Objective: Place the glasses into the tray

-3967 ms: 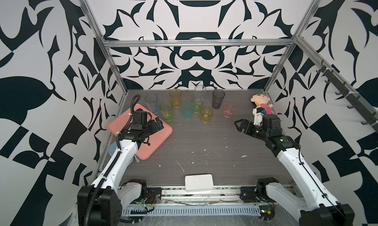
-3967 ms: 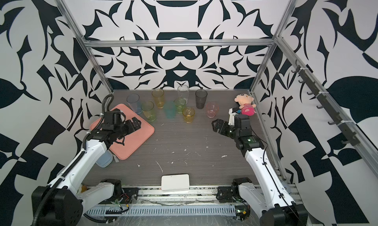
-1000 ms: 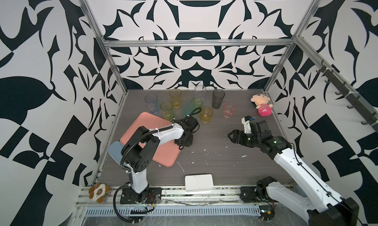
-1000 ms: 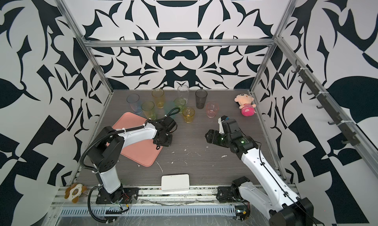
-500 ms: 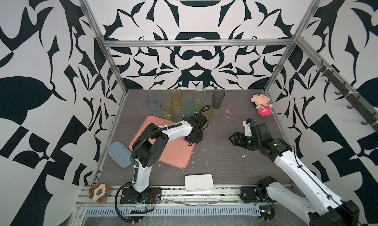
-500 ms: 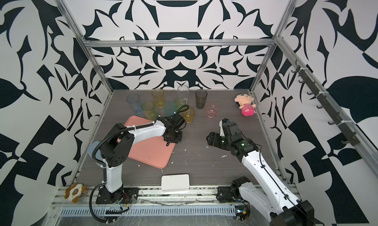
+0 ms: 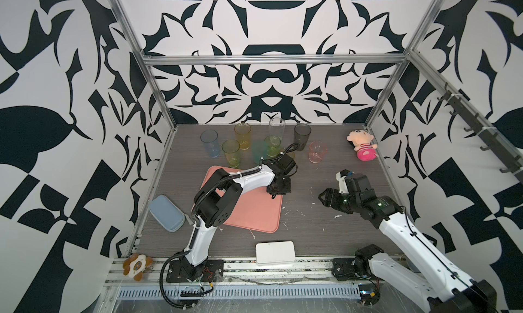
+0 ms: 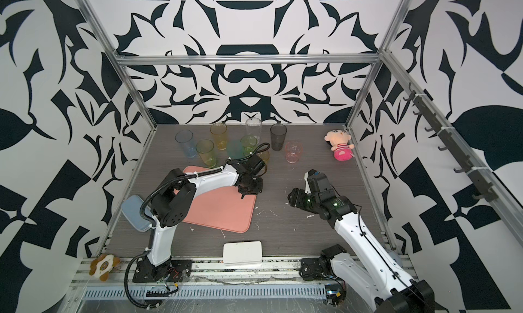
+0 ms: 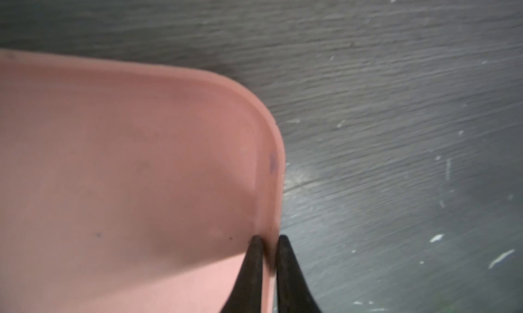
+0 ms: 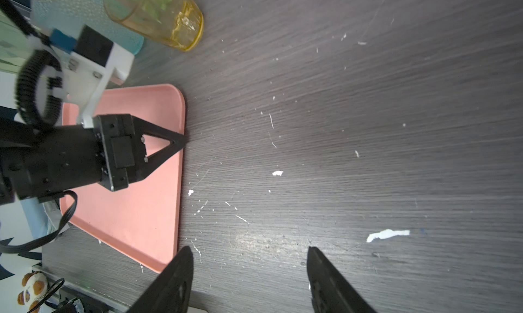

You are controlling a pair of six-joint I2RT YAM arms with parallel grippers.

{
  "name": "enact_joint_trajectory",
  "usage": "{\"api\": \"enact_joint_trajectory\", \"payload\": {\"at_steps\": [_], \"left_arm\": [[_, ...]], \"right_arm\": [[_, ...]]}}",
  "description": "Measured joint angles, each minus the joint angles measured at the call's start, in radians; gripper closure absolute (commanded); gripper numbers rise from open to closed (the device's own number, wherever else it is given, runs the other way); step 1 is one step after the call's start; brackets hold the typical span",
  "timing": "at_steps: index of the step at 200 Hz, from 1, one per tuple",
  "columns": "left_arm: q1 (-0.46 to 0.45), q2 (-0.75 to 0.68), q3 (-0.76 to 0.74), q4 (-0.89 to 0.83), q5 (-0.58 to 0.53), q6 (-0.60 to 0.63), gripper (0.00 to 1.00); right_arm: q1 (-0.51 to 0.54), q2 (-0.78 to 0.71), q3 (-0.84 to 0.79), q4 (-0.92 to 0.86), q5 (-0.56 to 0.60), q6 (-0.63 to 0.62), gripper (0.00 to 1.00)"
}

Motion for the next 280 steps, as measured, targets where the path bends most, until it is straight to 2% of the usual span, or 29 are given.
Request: {"api": "enact_joint_trajectory", "payload": {"at_steps": [30,51,75,97,117,140,200,217,266,280], "left_arm": [[-0.013,0.027,0.034,0.029,0.016,-0.042,0.86],[-0.019,0.049,0.061,0.043,0.031,-0.064,0.76],[-0.021,0.051,0.072,0.045,0.041,-0.072,0.63],[-0.012,0.021,0.053,0.038,0.039,-0.066,0.59],[0.009,-0.082,-0.03,0.031,0.028,-0.061,0.57],[0.062,-0.267,-0.167,0.027,0.001,-0.059,0.55],[0.167,-0.652,-0.475,-0.013,-0.101,-0.068,0.5],[0.183,-0.721,-0.513,-0.04,-0.134,-0.067,0.49],[0.203,-0.877,-0.53,-0.086,-0.207,-0.059,0.48],[0.203,-0.892,-0.531,-0.091,-0.217,-0.058,0.47]], "right_arm": [[0.029,0.0,-0.025,0.027,0.005,0.022,0.38],[0.07,0.006,-0.038,0.059,0.025,0.044,0.4],[0.164,0.056,-0.042,0.109,0.071,0.072,0.4],[0.263,0.139,-0.039,0.153,0.127,0.085,0.41],[0.333,0.233,-0.019,0.182,0.17,0.097,0.43],[0.401,0.344,0.028,0.211,0.217,0.102,0.46],[0.502,0.544,0.135,0.275,0.291,0.106,0.48],[0.521,0.599,0.163,0.279,0.306,0.11,0.54],[0.539,0.703,0.195,0.283,0.339,0.124,0.6],[0.539,0.717,0.195,0.282,0.345,0.122,0.66]]}}
